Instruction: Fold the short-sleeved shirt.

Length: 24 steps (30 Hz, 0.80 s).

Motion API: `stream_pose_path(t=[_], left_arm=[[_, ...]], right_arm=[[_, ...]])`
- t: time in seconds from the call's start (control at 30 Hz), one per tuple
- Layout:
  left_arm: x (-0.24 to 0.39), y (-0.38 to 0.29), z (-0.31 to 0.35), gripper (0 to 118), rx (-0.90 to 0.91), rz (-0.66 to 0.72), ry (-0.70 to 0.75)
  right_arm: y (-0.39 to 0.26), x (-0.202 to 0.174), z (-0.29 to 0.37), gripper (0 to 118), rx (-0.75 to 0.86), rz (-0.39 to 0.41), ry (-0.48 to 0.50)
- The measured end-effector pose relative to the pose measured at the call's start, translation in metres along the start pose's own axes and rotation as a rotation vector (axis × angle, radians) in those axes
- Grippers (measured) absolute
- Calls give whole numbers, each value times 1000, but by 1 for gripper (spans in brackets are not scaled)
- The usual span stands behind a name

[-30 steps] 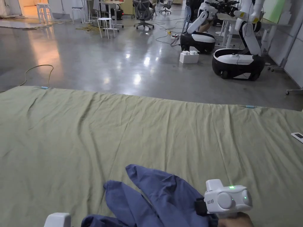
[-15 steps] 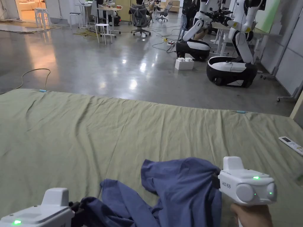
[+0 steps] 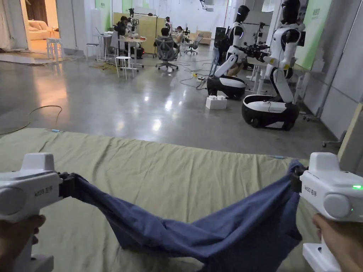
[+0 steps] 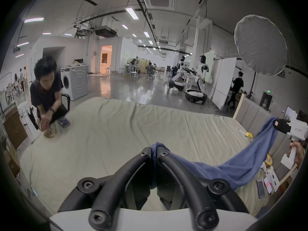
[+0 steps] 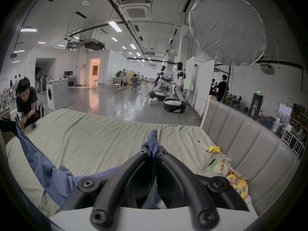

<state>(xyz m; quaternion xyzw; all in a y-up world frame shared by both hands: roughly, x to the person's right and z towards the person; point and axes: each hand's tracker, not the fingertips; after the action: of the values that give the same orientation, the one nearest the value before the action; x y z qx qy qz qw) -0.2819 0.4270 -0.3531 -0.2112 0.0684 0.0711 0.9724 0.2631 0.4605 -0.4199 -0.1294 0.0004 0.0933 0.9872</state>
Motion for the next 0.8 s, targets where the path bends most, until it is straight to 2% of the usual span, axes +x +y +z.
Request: stream_pose_path(t=[0.17, 0.4, 0.53, 0.57, 0.67, 0.7, 0.8], left_arm=[[-24, 38, 4, 6, 38, 33, 37], [-44, 69, -3, 6, 58, 49, 86], [-52, 85, -13, 6, 69, 57, 97], [-52, 89, -15, 6, 73, 54, 101], [-51, 103, -20, 6, 88, 40, 108], [-51, 109, -23, 6, 93, 34, 110], [-49, 122, -24, 6, 117, 32, 117]], right_arm=[[21, 18, 4, 6, 17, -50, -32], [23, 21, -4, 6, 39, -68, -41], [52, 15, -4, 6, 93, -45, -34], [56, 15, -5, 6, 87, -43, -85], [68, 12, -20, 6, 97, -64, -77], [74, 7, -22, 6, 119, -57, -39], [88, 7, -35, 6, 139, -63, -46]])
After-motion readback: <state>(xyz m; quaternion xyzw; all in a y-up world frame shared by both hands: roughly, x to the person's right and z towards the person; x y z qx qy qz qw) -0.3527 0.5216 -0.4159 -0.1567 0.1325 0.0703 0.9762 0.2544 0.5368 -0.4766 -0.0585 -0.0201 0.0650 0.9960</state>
